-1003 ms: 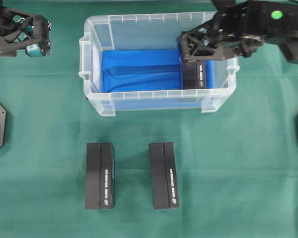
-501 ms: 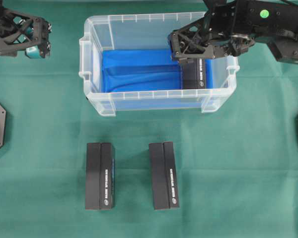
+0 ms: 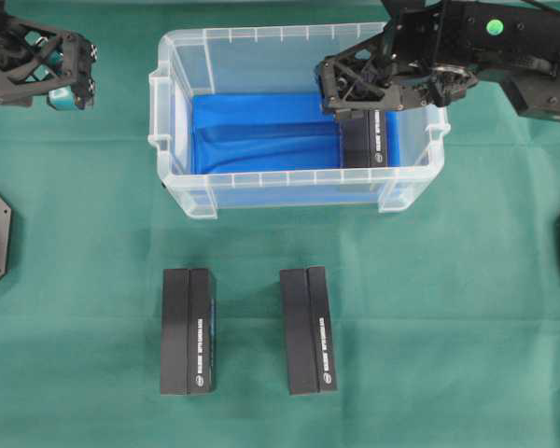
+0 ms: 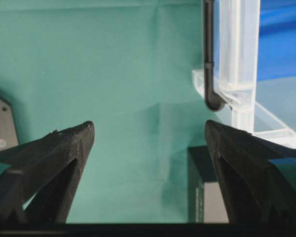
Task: Take out the box from the case.
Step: 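Move the right gripper over the right black box in the bin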
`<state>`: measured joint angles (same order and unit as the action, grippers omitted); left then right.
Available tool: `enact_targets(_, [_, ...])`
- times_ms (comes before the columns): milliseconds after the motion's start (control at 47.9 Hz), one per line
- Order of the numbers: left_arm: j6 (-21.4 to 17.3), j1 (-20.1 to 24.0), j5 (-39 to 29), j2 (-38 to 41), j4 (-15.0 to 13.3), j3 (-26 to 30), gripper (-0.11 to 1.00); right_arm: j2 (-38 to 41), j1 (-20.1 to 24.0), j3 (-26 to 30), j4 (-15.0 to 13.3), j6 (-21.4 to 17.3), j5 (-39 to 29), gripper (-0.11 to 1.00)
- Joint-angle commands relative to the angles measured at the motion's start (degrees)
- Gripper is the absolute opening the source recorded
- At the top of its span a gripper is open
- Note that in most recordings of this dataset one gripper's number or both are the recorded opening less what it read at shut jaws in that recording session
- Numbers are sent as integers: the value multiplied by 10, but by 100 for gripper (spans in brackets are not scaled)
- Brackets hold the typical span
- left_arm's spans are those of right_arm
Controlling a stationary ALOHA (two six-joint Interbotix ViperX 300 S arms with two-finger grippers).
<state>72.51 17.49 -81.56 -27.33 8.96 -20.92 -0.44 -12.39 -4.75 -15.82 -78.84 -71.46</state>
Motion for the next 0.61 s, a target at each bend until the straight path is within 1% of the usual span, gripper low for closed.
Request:
enact_targets(0, [-1, 1, 2, -6, 2, 7, 93, -6, 1, 4, -3, 0, 5, 92])
enact_targets(146, [-1, 0, 2, -6, 2, 7, 93, -4, -2, -4, -3, -1, 19, 92])
enact_targets(585, [-1, 0, 2, -6, 3, 6, 93, -4, -10, -45, -3, -19, 69, 92])
